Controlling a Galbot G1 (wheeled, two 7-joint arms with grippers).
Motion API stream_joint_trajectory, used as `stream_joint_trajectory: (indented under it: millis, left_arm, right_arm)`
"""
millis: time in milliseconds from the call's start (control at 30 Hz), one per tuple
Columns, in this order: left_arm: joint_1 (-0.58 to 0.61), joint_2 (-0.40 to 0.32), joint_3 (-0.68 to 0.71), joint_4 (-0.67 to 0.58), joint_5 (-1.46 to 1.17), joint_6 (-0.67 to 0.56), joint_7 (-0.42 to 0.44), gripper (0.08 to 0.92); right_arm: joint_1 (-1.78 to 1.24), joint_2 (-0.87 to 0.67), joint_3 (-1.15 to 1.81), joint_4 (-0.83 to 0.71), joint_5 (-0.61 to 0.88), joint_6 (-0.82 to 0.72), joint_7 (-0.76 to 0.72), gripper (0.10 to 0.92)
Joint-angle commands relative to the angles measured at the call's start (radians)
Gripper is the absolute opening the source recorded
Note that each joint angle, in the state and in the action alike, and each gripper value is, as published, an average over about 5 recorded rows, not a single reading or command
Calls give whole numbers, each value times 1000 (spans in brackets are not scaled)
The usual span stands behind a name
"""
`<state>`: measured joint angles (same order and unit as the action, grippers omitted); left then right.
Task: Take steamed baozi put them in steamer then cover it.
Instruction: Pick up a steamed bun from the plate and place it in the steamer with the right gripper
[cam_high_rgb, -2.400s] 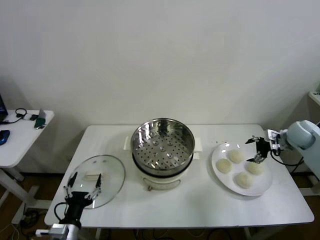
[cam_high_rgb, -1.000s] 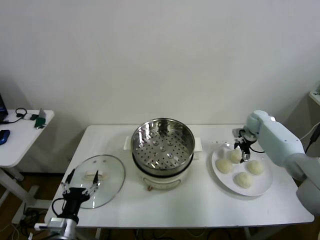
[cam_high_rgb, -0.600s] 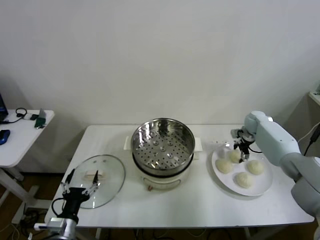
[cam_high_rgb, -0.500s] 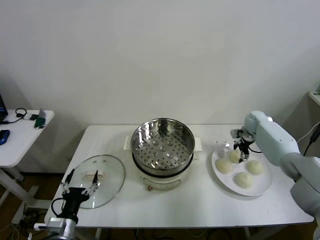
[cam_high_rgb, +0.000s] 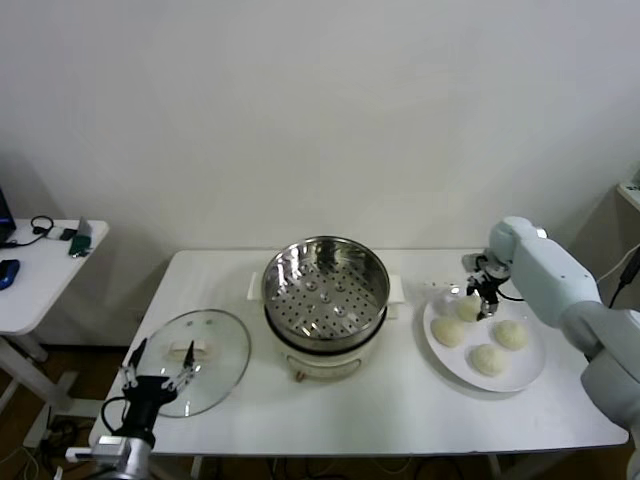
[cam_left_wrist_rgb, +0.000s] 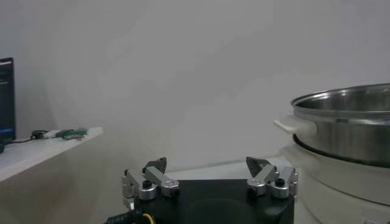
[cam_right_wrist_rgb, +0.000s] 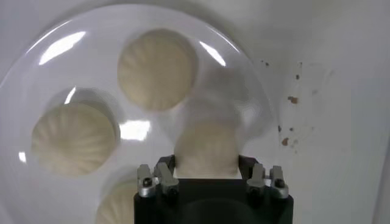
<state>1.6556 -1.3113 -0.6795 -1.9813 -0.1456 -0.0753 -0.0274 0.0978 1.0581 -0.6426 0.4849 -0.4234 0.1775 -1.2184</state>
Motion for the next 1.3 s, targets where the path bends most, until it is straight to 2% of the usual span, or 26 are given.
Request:
stream_joint_trajectory:
  millis: [33, 300, 567, 900, 1300]
  left_arm:
    - [3, -1, -3, -1, 0, -1, 0, 823]
    - [8, -1, -6, 2, -2, -7, -1, 823]
    - [4, -4, 6, 2, 0, -9, 0, 823]
    - [9, -3, 15, -2, -2, -14, 0, 823]
    - [12, 0, 15, -7, -10, -16, 0, 823]
  right_arm:
    - [65, -17, -79, 54, 63, 26, -26, 685]
    - [357, -37, -392, 242, 270, 90, -66, 687]
    - [590, 60, -560, 403, 322, 202, -72, 694]
    - [617, 256, -564, 516, 238, 309, -45, 688]
    - [383, 407, -433, 432, -100, 423, -2, 687]
